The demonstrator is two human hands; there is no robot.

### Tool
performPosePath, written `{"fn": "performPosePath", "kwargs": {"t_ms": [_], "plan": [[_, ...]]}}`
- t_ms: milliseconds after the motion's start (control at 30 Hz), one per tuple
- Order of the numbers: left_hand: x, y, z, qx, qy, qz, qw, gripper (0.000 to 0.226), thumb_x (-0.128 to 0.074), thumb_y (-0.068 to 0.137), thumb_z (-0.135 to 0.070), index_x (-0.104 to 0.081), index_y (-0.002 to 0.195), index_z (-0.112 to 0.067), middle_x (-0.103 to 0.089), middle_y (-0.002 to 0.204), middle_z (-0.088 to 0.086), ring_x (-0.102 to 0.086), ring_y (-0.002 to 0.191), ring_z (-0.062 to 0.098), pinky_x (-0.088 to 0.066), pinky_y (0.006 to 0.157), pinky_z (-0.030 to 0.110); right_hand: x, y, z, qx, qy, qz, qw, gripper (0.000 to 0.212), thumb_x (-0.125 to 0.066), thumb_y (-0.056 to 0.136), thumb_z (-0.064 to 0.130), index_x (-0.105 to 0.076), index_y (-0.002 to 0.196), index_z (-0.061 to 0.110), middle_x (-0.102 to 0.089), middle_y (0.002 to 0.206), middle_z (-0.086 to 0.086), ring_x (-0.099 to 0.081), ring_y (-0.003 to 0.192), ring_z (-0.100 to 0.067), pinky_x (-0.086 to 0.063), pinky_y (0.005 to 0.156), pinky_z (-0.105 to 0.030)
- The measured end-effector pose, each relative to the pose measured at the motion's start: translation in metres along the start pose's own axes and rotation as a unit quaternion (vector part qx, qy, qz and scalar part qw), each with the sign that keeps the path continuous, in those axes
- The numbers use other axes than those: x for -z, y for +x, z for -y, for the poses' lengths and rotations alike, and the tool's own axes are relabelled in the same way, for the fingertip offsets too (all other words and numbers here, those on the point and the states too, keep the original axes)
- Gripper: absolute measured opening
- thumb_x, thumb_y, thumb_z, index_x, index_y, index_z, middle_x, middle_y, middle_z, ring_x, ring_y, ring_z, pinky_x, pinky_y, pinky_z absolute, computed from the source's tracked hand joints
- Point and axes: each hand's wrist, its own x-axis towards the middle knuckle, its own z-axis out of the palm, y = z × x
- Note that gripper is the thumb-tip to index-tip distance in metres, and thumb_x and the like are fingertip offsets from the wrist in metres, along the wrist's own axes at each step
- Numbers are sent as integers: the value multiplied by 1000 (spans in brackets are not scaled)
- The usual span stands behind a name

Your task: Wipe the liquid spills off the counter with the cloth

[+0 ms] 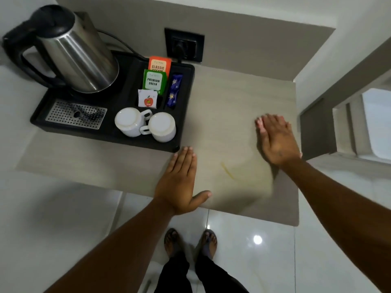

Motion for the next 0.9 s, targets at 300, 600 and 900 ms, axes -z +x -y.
{"fn": "performPosePath", "kwargs": {"t_ms": [300,600,900], "plan": [[3,-1,3,-4,32,47,998,121,-34,85,-85,-7,159,6,-3,170,27,4,159,37,-5,129,55,-52,-61,134,87,34,6,996,51,-33,107,28,-34,156,15,-32,164,-12,-18,155,-35,-7,128,-48],[7,-1,6,-37,63,69,995,124,-24,83,-88,0,158,8,3,170,28,7,159,39,0,129,54,-22,-131,24,-151,40,-29,987,58,-27,99,34,-36,154,16,-35,163,-10,-22,153,-36,-18,125,-53],[12,2,12,-82,68,82,991,88,-36,104,-55,-4,160,5,1,170,26,7,159,37,3,129,51,-57,-123,143,-110,71,-29,991,59,-32,102,33,-30,157,13,-25,167,-11,-10,157,-33,-2,127,-51]]}}
